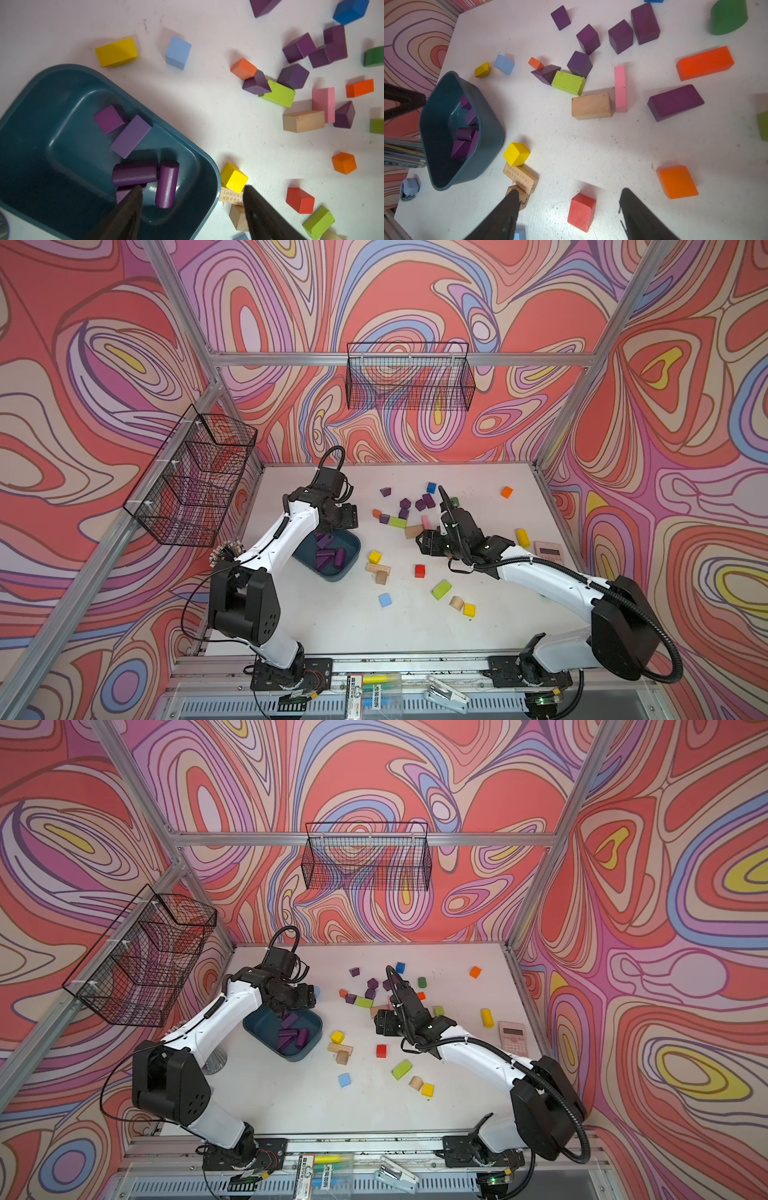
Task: Pick purple bricks into the storage bin
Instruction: Place the building block in the storage box, then pick up the building block from the center of the board.
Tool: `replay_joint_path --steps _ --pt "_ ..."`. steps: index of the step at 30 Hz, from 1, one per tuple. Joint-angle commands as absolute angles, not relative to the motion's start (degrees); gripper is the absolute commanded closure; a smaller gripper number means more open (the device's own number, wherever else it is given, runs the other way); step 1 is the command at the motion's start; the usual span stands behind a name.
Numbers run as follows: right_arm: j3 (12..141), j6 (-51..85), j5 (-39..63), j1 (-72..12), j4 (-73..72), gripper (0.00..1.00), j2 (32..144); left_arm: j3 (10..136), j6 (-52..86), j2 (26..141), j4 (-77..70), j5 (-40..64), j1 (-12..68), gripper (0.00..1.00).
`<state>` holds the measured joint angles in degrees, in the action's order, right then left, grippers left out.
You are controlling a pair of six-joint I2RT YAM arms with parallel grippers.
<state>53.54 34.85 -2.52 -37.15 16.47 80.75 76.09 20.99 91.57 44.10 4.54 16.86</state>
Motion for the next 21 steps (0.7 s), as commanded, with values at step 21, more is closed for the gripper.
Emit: replay_joint_path --steps 21 --pt "64.5 59.9 -19.0 -36.8 37.0 0.23 84.6 69.4 17.1 83.4 35.7 19.1 24.9 0.19"
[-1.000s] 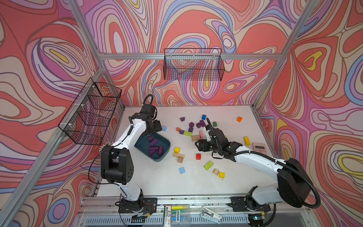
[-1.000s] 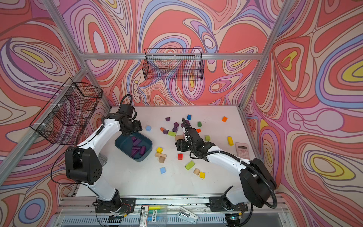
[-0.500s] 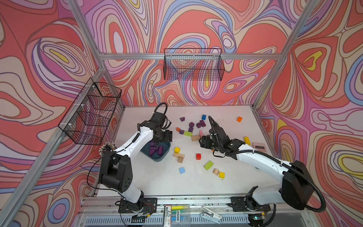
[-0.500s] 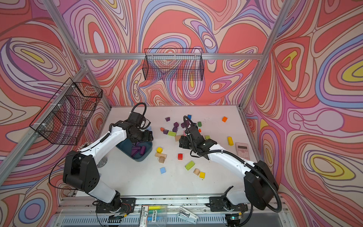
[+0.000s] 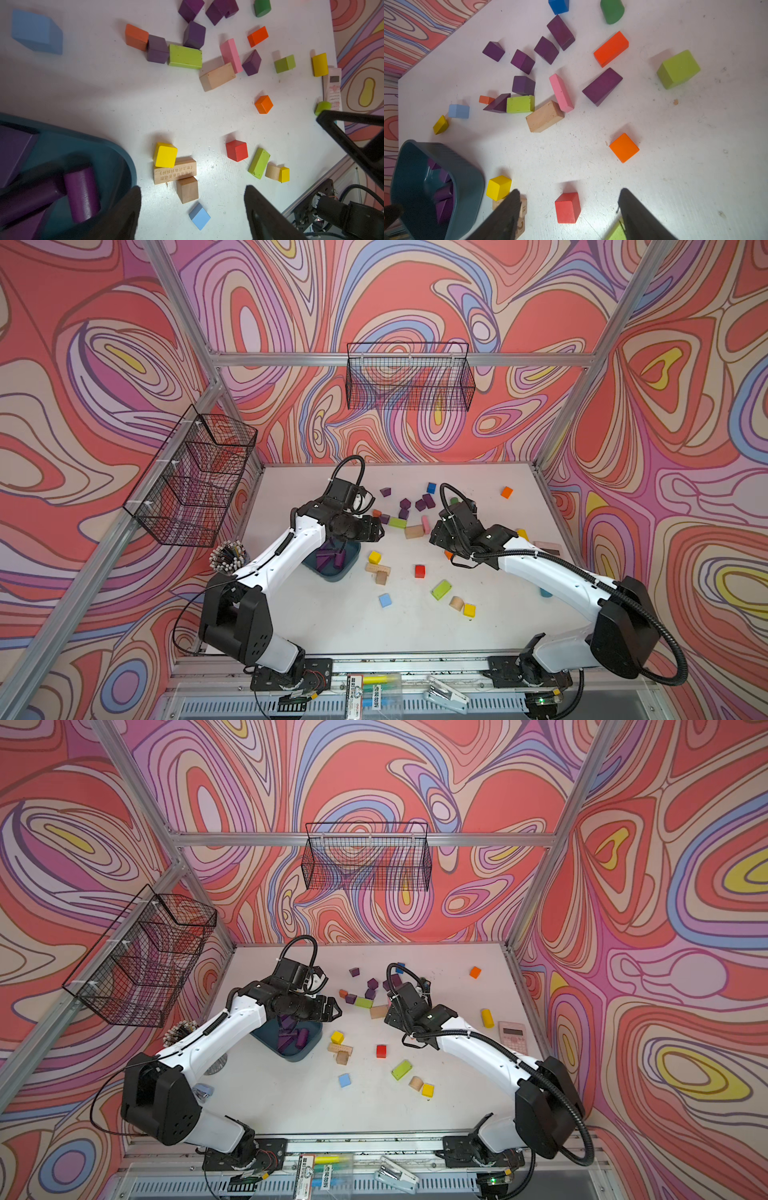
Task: Pick purple bricks into the storage bin
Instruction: Pick up the building block from the center of the board.
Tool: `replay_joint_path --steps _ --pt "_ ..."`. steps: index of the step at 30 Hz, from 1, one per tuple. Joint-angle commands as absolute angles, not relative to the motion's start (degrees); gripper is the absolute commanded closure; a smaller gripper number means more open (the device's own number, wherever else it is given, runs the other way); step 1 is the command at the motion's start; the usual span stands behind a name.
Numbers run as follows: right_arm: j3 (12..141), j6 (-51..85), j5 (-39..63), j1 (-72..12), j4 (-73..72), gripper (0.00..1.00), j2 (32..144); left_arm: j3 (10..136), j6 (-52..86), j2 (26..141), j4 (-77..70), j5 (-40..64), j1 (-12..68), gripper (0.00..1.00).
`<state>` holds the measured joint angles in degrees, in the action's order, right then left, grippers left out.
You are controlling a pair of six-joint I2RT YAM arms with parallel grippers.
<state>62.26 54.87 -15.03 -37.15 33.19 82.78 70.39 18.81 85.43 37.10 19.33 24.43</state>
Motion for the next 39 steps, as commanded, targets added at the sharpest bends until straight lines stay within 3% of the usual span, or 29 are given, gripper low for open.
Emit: replay_joint_path --steps 1,13,22,31,39 --pt "65.2 60.9 -19.5 -36.8 37.7 0.22 85.3 69.5 16.8 83.0 35.7 19.0 25.0 0.19" --pt "70.7 67.0 -21.7 -36.8 39.1 0.24 92.7 66.8 15.8 79.4 33.8 11.9 25.0 0.18" --pt "62.9 70.9 -18.9 -36.8 31.7 0.24 90.8 68.0 17.1 82.0 36.0 4.6 24.9 0.19" --pt "58.6 72.9 -20.0 -36.9 31.1 0.25 89.6 65.3 16.0 80.8 32.3 5.7 24.9 0.19" --pt "68.2 70.1 -25.9 -36.9 37.5 0.25 95.2 62.4 15.0 78.9 28.0 8.7 24.9 0.21"
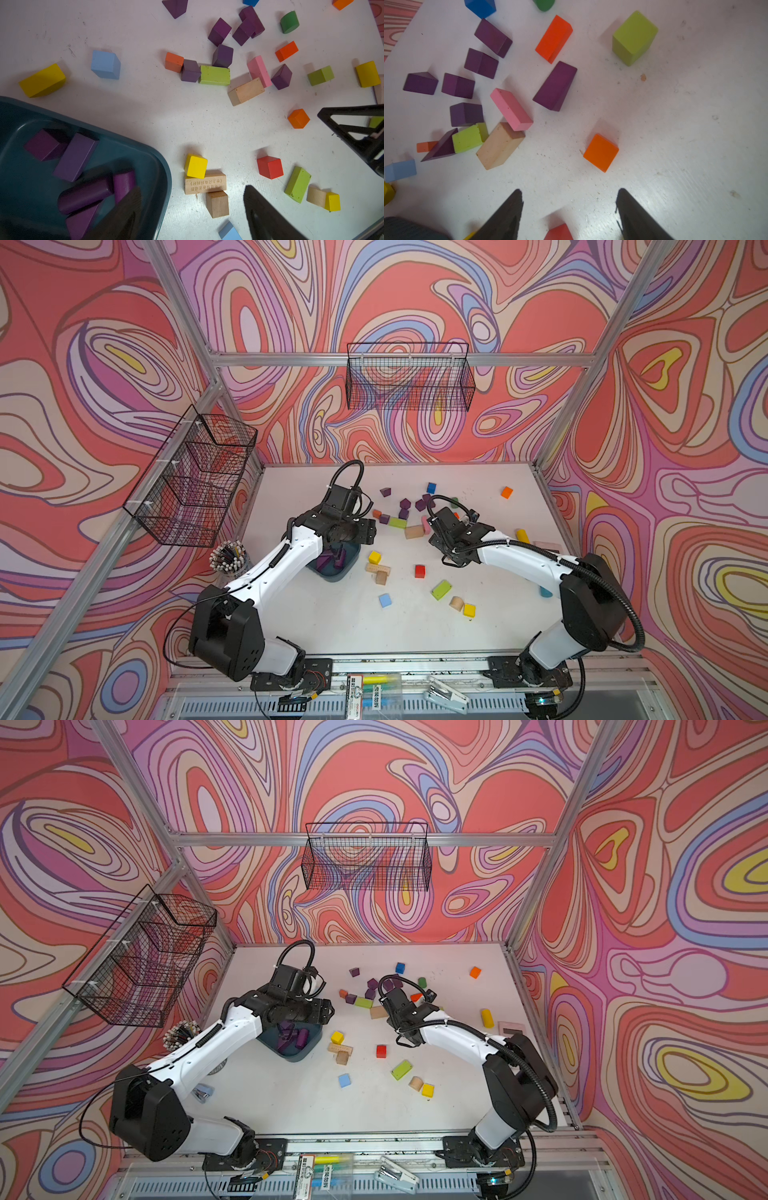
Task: Pick purple bricks into the storage bin
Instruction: Pick up the building block from the center of the board.
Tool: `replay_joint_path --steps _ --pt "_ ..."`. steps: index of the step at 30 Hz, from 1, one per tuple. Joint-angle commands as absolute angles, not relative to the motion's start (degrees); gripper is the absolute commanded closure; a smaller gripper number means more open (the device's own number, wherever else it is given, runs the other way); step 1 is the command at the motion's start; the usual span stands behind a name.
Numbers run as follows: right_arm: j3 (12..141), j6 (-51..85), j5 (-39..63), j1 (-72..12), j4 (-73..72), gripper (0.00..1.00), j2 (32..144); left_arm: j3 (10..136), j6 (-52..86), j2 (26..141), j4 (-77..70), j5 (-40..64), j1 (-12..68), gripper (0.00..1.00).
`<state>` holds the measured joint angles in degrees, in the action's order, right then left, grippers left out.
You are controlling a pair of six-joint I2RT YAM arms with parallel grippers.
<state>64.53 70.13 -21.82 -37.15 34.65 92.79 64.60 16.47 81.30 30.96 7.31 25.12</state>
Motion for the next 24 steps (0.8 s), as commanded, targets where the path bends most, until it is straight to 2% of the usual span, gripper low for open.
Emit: replay_joint_path --steps 1,10,24 --pt "68.9 70.0 -25.9 -36.9 37.4 0.25 95.9 61.3 14.8 78.0 26.5 8.7 24.9 0.21" --pt "73.1 73.5 -23.3 -35.0 35.2 0.28 102.7 58.1 13.4 75.8 23.1 5.8 24.9 0.22" --pt "77.6 78.3 -18.1 -29.8 36.6 0.31 110.3 56.4 13.6 73.6 20.5 8.5 24.9 0.22"
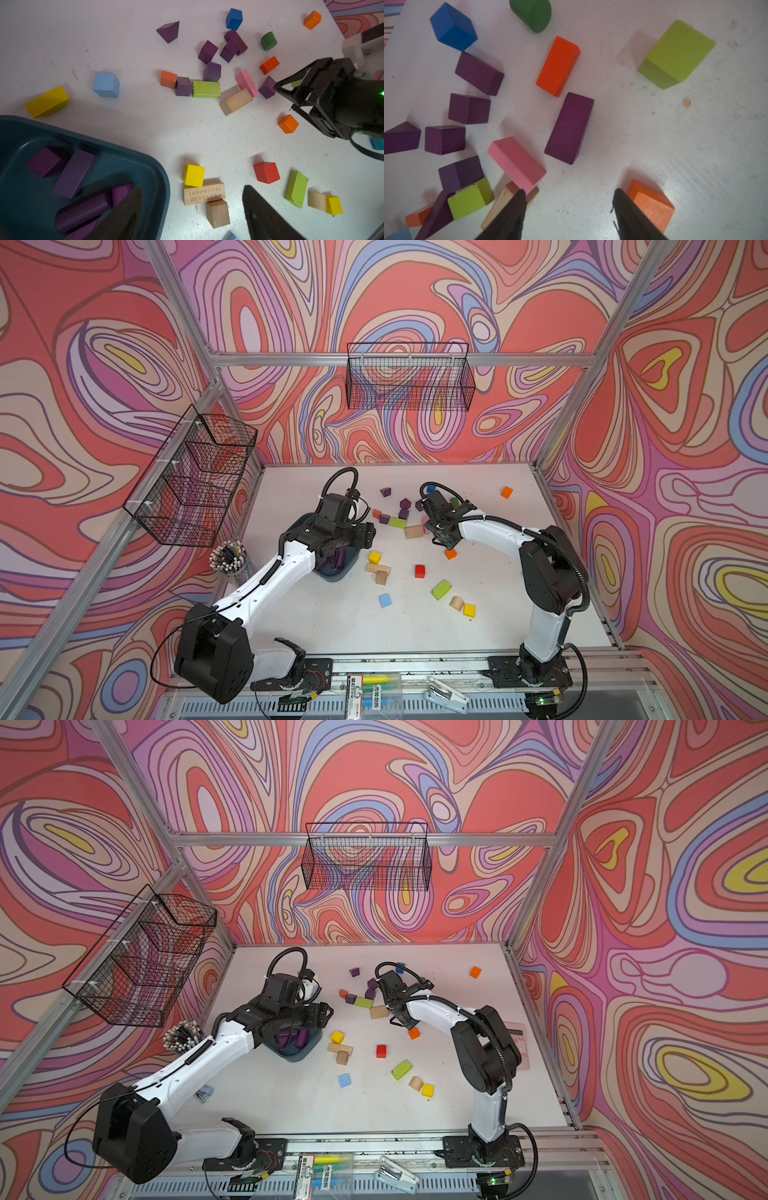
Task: Pick purple bricks into the storage bin
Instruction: Pick up the building block from the center of the board.
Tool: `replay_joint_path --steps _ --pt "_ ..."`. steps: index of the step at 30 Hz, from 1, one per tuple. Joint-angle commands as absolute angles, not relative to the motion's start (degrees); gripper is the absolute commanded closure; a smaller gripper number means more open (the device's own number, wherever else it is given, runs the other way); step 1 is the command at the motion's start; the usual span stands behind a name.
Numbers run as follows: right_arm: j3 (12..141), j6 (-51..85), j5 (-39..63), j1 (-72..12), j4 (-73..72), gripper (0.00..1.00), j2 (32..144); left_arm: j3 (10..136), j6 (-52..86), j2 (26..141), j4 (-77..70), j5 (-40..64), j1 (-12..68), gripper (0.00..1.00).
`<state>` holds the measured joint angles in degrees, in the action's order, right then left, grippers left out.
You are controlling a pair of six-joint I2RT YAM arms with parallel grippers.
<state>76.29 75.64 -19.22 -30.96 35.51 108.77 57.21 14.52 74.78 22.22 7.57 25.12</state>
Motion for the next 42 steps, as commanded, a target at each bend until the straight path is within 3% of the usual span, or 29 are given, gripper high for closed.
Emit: replay_joint_path --steps 1,16,27,42 --pt "77.7 78.3 -17.6 -29.3 36.4 0.31 110.8 56.4 13.8 73.6 20.4 8.9 24.9 0.21" --pt "86.1 76.6 -16.3 -26.3 40.2 0.32 117.9 56.4 14.4 73.7 20.0 10.6 24.9 0.22" --pt "85.4 78.6 -15.0 -26.3 40.7 0.34 118.8 56.5 14.4 73.8 20.2 10.3 24.9 0.22" --pt "87.4 76.1 -13.2 -25.1 41.5 0.49 121.2 57.2 14.4 74.6 21.5 9.0 24.9 0.22"
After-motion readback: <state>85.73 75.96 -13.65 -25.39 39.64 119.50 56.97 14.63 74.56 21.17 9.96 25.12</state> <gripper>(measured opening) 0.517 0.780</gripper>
